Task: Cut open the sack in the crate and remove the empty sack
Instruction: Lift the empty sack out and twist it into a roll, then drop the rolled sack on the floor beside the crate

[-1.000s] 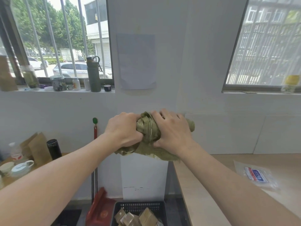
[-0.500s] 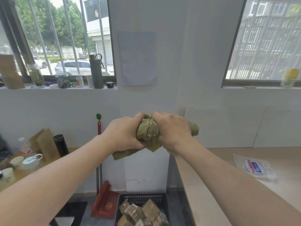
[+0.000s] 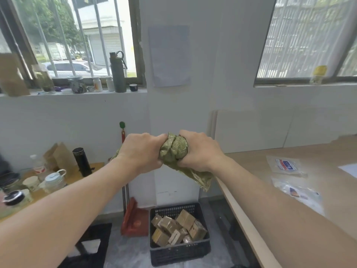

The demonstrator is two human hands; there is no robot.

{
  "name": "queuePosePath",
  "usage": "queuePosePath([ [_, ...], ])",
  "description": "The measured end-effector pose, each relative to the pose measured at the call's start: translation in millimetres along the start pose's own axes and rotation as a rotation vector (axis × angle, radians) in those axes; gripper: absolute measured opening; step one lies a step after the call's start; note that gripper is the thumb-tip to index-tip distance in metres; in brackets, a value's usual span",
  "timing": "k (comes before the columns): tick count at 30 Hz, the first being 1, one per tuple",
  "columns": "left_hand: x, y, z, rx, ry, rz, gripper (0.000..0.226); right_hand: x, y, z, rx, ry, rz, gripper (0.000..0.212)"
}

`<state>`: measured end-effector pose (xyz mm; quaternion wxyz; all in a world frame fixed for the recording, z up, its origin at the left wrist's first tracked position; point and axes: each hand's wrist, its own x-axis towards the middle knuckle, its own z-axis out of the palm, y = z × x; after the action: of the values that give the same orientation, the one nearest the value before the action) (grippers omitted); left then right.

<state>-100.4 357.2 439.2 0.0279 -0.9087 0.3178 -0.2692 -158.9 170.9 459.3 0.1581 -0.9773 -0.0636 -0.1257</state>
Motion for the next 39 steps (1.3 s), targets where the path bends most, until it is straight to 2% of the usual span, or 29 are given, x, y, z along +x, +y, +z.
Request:
queuePosePath([
  [4, -23.0, 2.8, 3.5, -0.04, 0.014, 0.047, 0.043, -25.8, -11.8, 7.1, -0.004, -0.042, 0.058, 0.04],
  [7, -28.4, 18.4, 19.1, -0.059, 0.092, 0.061, 0.047, -40.7, -5.4, 17.6, -0.02, -0.042, 0.154, 0.044],
  [9, -29.8, 31.9, 33.7, -0.103, 0.089, 0.052, 0.063, -50.9, 4.4, 30.5, -0.037, -0.046, 0.243, 0.044],
  [13, -43.8, 64.0, 68.7, -0.192, -0.083, -0.103, 0.111, -72.5, 37.6, 68.2, 0.08, -0.075, 0.455, 0.042],
  [15, -59.0, 85.4, 87.1, -0.301, -0.126, -0.153, 0.118, -88.1, 59.0, 91.5, 0.214, -0.08, 0.568, 0.045],
  [19, -90.4, 133.4, 132.2, -0.491, -0.226, -0.299, 0.11, -123.1, 103.6, 140.1, 0.429, -0.1, 0.751, 0.059],
  [24, -125.5, 193.3, 188.6, -0.674, -0.347, -0.622, 0.096, -165.6, 156.4, 201.4, 0.556, -0.147, 0.958, 0.067],
  [28, -165.8, 227.8, 242.0, -0.775, -0.417, -0.772, 0.092, -197.5, 190.1, 267.0, 0.628, -0.182, 1.058, 0.088],
  [33, -225.1, 257.5, 343.5, -0.853, -0.496, -0.884, 0.085, -237.6, 226.4, 380.0, 0.569, -0.289, 1.07, 0.062],
  [39, -314.5, 294.7, 496.3, -0.902, -0.525, -0.95, 0.079, -282.5, 280.8, 556.0, 0.449, -0.336, 1.114, 0.062],
])
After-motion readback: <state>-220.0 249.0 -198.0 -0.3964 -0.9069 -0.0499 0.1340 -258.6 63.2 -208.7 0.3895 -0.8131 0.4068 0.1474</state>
